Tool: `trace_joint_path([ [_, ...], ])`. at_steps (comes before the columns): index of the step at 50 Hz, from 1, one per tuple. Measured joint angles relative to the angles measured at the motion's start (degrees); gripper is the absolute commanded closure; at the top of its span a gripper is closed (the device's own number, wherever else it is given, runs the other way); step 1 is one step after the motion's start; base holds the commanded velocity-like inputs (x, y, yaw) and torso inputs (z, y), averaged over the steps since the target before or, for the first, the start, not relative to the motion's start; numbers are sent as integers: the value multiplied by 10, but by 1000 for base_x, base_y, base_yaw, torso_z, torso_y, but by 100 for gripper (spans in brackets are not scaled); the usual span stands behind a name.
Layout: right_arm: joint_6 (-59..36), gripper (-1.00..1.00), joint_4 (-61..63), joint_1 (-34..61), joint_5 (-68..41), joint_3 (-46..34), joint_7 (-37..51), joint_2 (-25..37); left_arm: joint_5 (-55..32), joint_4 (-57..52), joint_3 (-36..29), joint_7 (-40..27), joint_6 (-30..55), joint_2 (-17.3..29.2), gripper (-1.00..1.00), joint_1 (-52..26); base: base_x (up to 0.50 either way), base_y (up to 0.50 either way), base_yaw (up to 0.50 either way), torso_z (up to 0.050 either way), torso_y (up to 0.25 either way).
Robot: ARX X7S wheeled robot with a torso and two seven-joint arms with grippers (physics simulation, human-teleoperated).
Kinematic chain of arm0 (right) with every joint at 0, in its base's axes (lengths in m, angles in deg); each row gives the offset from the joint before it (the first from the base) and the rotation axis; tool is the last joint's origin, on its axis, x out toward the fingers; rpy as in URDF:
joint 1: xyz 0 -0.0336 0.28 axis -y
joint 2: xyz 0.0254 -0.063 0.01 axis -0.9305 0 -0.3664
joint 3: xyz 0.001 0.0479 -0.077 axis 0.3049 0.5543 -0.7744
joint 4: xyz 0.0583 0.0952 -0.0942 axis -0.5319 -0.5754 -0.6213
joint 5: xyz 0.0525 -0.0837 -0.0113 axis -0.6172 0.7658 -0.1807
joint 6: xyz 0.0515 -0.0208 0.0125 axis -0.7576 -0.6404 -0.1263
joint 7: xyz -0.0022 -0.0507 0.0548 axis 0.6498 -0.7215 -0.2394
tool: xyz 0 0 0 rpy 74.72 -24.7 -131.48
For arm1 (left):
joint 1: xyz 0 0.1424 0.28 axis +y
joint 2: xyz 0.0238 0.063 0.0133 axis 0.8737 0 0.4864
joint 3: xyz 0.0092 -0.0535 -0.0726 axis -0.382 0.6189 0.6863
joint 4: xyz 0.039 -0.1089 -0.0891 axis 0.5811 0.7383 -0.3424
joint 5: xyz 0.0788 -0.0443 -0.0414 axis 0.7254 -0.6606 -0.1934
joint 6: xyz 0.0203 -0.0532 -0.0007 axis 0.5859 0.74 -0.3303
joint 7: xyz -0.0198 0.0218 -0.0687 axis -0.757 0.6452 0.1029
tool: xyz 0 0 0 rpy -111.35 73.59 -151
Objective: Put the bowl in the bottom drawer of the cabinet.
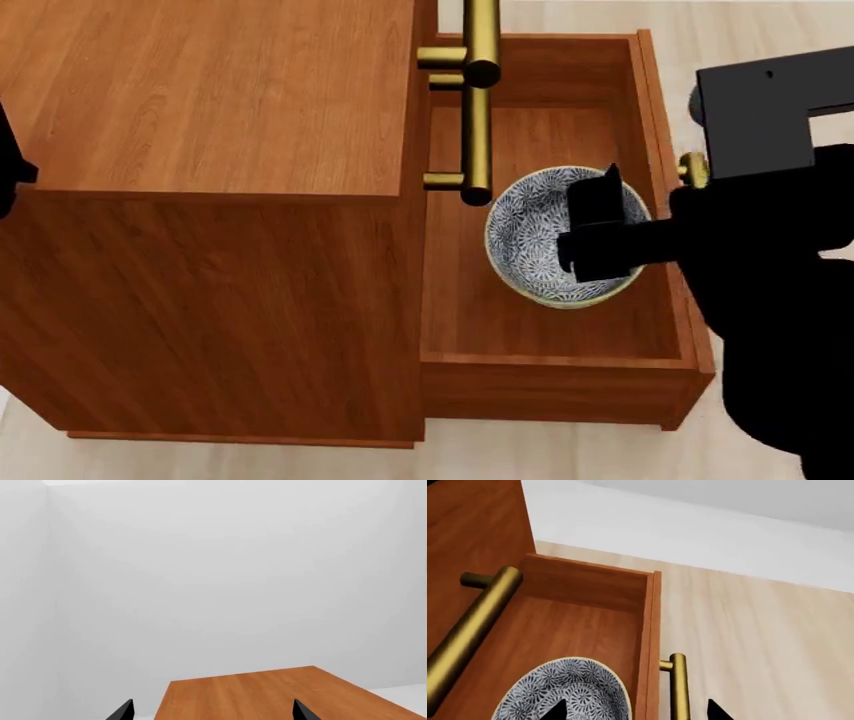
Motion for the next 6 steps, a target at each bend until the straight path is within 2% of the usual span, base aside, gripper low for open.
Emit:
trace_joint_path([
  [6,-11,-100,32,-5,-25,20,17,22,-1,-1,0,-1,1,1,-100,-1,0,0,0,0,0],
])
